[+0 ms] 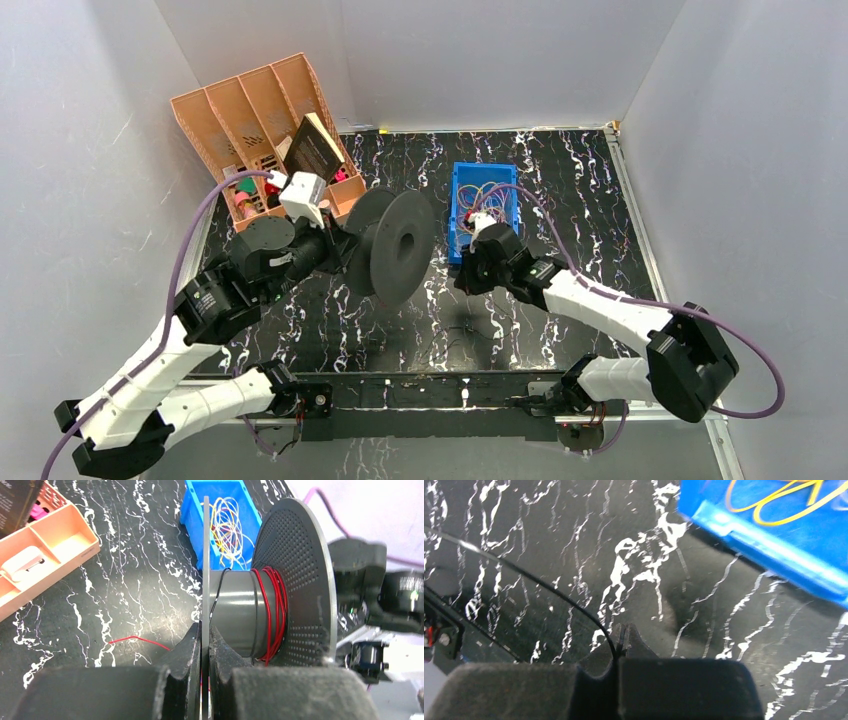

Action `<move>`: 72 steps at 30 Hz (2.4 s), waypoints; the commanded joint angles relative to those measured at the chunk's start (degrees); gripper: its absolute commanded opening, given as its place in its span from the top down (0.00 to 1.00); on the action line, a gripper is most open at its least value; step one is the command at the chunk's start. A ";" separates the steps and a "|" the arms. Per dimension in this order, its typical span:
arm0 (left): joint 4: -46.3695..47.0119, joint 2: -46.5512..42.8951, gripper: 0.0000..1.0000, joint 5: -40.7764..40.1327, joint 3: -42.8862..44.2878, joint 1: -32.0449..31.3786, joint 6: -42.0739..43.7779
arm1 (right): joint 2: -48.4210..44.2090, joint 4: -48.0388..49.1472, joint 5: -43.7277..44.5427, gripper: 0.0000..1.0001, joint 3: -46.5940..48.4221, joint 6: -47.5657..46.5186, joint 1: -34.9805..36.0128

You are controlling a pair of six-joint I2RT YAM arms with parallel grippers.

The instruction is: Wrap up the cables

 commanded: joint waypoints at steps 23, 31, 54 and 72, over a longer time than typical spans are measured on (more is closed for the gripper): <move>15.50 8.29 1.00 -35.05 -2.18 0.04 2.89 | -6.26 4.64 13.75 1.00 10.22 5.64 34.81; 13.04 10.66 1.00 -33.90 -4.21 0.10 5.48 | -6.98 -0.53 18.17 1.00 19.44 1.18 37.48; 0.52 8.62 1.00 -6.96 -5.79 0.05 17.17 | -0.70 -14.01 36.39 1.00 41.81 -20.39 29.67; -4.82 0.61 1.00 11.93 0.39 0.09 18.04 | -3.10 -11.73 31.26 1.00 24.92 -14.15 7.42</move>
